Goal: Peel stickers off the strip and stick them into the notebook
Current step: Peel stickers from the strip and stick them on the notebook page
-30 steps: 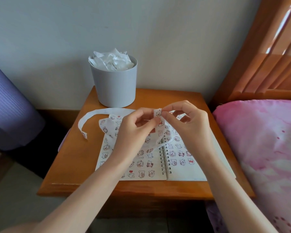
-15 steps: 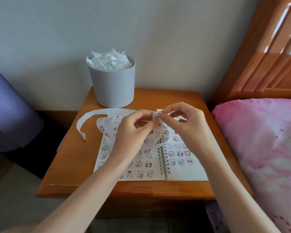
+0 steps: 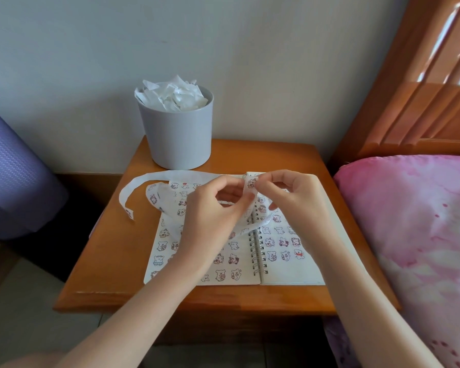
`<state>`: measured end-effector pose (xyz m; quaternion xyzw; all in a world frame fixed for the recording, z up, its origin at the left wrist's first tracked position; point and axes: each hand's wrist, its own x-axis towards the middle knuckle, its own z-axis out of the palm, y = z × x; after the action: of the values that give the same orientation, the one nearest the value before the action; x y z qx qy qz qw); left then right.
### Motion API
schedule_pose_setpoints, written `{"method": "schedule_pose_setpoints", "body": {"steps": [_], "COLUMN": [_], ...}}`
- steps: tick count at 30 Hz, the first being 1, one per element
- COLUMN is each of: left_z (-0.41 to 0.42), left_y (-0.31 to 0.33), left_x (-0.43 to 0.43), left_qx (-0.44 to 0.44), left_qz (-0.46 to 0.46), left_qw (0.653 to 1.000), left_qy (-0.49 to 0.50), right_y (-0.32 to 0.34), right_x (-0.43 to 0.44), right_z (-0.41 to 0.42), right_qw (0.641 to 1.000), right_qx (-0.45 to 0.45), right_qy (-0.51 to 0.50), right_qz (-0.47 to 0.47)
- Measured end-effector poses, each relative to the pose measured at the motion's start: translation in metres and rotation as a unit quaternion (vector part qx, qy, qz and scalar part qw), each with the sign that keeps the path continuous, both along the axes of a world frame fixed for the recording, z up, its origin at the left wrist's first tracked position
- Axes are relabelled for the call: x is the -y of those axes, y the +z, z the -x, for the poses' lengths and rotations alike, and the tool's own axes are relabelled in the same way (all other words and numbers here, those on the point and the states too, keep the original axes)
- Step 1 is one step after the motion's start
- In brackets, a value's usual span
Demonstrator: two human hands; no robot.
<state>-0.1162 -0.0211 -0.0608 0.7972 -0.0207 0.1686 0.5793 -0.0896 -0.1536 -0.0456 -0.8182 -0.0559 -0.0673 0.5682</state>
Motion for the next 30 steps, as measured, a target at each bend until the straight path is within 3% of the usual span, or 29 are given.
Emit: {"method": "schedule_pose_setpoints", "body": {"steps": [12, 18, 30], "left_z": [-0.006, -0.008, -0.007], "left_y": [-0.004, -0.002, -0.005], "left_x": [0.003, -0.001, 0.004], "left_qx": [0.074, 0.035, -0.057], "left_qz": [-0.104, -0.065, -0.059], "left_qw": [0.991, 0.997, 0.996], "left_qy": [0.039, 0.031, -0.040], "right_y": [0.004, 0.013, 0.003], "right_x": [0.005, 0.022, 0.087], "right_z": [0.001, 0.010, 0.043], "right_qw": [0.993, 0.997, 0.978], "right_qx": [-0.110, -0.078, -0.205], "right_qy": [-0.009, -0.006, 0.010], "right_qz": [-0.046, -0.010, 0.050]}}
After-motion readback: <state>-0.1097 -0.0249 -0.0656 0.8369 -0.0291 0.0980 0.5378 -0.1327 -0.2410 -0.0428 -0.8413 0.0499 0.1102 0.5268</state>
